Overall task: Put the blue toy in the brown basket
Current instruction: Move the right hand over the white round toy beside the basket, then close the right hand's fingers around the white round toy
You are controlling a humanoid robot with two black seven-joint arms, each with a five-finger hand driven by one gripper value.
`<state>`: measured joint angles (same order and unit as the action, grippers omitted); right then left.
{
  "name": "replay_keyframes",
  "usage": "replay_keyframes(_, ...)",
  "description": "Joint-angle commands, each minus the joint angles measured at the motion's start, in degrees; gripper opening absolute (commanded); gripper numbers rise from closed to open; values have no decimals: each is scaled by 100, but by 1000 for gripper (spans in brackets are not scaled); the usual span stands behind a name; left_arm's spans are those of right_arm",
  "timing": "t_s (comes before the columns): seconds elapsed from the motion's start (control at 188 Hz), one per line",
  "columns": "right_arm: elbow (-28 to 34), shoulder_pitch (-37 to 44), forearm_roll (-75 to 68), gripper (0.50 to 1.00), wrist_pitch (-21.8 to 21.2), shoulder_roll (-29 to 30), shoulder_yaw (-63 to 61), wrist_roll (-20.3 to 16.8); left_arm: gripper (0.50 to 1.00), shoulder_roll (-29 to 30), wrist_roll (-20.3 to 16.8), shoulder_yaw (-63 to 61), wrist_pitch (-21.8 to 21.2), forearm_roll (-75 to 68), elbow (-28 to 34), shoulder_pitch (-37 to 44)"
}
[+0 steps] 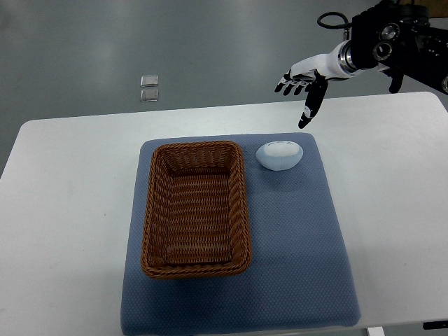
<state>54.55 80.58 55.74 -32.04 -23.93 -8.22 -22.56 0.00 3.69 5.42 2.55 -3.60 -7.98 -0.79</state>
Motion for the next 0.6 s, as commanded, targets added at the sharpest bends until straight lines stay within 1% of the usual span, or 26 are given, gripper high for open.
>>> replay_keyframes(0.0, -6, 28, -2, 930, 101, 108, 93, -55, 1000, 0, 0, -6, 0, 0, -11, 0)
replay_keyframes(0.085, 20, -86, -169, 930, 75, 125, 31, -29, 1000, 0, 0, -6, -8, 0, -19, -9)
replay_keyframes(0.197, 12, -403, -274, 928, 171, 213, -4, 6, 1000, 0, 0, -6, -8, 0, -28, -9)
replay_keyframes(0.292, 3, -623, -266, 928, 373, 310, -4, 24, 1000, 0, 9, 3, 0, 0, -28, -9)
replay_keyframes(0.351, -41, -745, -248, 928, 479, 380, -13, 103, 1000, 0, 9, 3, -8, 0, -19, -9)
replay_keyframes(0.42, -76, -816, -222, 928, 540, 450, -4, 200, 1000, 0, 9, 11, -8, 0, -11, -9)
replay_keyframes(0.494, -138, -886, -204, 928, 628, 521, 5, 217, 1000, 0, 9, 11, -8, 0, -2, -9)
replay_keyframes(0.595, -278, -974, -90, 924, 857, 679, 23, 288, 1000, 0, 0, 11, -8, 0, -28, -9)
